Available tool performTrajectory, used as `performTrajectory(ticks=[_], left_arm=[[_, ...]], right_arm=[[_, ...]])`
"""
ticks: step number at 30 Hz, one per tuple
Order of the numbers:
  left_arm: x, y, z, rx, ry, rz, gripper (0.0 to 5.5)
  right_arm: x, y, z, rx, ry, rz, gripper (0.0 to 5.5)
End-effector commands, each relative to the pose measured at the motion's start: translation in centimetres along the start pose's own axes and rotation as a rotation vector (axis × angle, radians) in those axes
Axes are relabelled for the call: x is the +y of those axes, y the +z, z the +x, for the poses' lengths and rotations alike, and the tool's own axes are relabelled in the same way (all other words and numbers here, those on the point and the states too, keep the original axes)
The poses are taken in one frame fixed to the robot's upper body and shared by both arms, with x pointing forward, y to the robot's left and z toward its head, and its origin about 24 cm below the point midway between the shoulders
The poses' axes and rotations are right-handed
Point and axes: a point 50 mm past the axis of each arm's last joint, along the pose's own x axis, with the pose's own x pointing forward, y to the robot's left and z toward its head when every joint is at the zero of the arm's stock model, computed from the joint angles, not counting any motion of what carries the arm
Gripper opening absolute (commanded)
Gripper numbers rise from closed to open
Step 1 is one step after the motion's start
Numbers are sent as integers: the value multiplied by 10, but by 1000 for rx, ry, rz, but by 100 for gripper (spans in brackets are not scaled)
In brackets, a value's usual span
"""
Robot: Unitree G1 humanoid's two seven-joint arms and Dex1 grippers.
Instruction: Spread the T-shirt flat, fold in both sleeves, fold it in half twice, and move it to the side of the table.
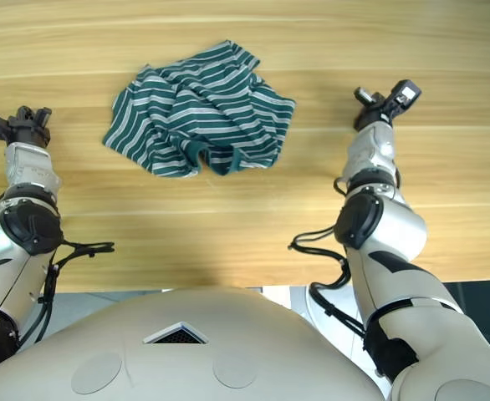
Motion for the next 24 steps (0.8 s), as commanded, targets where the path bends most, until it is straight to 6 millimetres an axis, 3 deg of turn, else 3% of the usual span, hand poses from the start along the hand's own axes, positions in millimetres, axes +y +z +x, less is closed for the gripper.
performTrajectory(ticks=[1,5,8,12,15,21,24], left_arm=[[-15,-16,-5,1,-163,-59,1],[-37,15,-1,-190,-414,-95,1],[-52,29,-7,-320,-586,19,1],[-71,25,-25,-442,-824,269,1],[-74,25,-37,-505,-955,349,1],[-75,8,-65,-476,-1279,663,1],[-75,1,-72,-435,-1358,787,1]], right_arm=[[19,-19,-7,-4,113,-62,0],[39,11,-6,-221,240,-173,0],[50,31,-11,-394,316,-329,0],[61,41,-22,-569,410,-530,0],[68,44,-31,-672,486,-654,0],[76,37,-44,-694,715,-866,0],[76,37,-44,-672,768,-926,0]])
